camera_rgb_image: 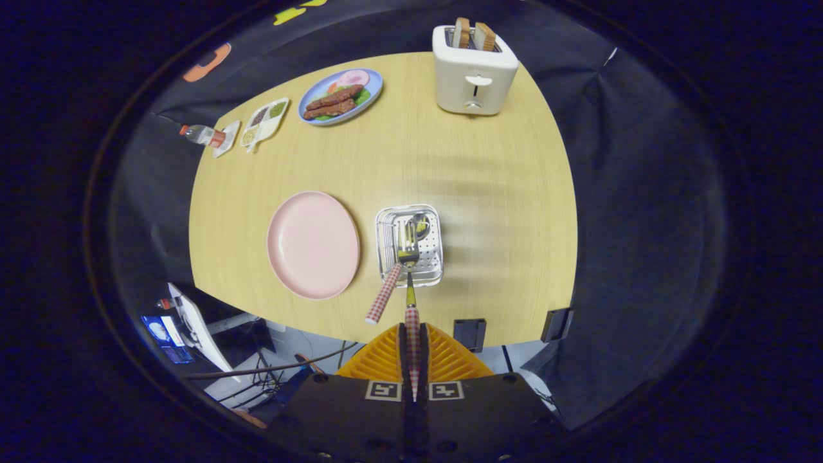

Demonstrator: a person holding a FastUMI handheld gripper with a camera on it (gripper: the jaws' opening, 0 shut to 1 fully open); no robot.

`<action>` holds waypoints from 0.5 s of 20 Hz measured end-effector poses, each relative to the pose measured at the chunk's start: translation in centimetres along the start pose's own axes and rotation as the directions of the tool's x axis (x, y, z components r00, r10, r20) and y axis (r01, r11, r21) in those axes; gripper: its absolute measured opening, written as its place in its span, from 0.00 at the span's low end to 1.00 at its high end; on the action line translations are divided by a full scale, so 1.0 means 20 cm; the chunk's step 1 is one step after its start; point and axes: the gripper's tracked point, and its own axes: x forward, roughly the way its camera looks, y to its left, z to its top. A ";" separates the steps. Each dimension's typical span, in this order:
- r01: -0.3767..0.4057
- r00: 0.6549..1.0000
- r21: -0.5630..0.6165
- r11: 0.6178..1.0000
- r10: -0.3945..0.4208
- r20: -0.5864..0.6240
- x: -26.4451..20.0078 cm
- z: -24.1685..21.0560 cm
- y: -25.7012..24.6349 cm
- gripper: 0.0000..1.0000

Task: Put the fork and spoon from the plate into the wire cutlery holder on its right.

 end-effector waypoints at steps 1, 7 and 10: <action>0.006 1.000 0.004 1.000 -0.005 -0.022 0.02 0.01 -0.01 0.01; 0.027 0.996 0.025 0.999 -0.025 -0.087 0.09 0.07 -0.05 0.01; 0.026 0.993 0.043 0.999 -0.021 -0.115 0.12 0.09 -0.05 0.01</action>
